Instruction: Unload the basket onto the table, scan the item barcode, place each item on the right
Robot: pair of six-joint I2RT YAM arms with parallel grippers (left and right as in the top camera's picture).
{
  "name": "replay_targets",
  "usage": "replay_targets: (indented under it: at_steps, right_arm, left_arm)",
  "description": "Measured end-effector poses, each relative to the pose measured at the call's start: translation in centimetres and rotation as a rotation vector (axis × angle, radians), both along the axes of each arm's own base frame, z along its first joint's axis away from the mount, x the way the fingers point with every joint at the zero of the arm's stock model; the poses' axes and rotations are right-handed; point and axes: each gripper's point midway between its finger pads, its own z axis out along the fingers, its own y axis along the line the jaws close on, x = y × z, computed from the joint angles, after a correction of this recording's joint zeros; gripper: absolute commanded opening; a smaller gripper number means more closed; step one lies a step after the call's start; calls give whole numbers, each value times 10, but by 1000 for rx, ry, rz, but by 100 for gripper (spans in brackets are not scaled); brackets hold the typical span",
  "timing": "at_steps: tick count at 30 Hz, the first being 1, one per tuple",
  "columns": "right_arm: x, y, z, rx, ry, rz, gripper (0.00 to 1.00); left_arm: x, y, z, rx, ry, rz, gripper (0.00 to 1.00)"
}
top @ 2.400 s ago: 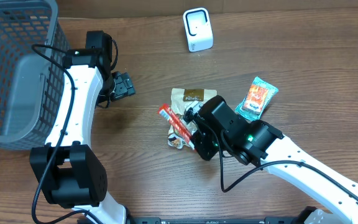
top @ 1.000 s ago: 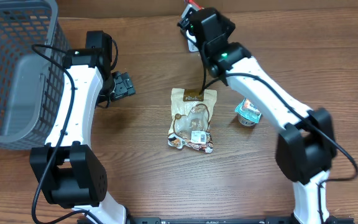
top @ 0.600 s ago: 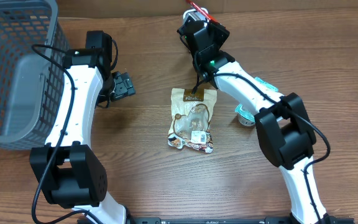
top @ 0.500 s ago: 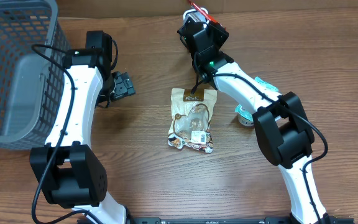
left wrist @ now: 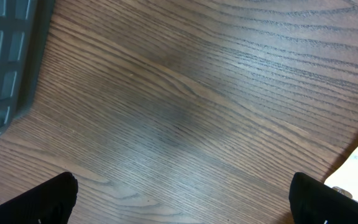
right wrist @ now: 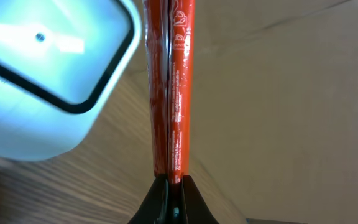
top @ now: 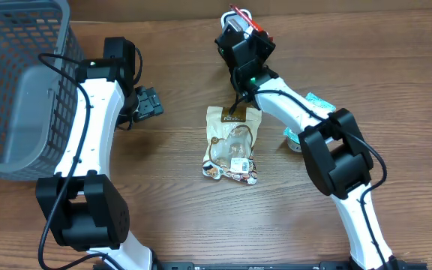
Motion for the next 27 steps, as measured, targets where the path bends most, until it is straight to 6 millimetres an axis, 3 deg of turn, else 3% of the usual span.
replay_targets:
  at_steps: [9,24,27]
  right_arm:
    - [-8,-5,-41,-96,119,13,4]
    - [-9,-7,-37,-81,89,-30,3]
    - [-11,-6,-28,-38,64,-45,3]
  left_arm:
    - [0,0,0,0,0,0,100]
    - [0,0,0,0,0,0,100]
    - [0,0,0,0,0,0,100]
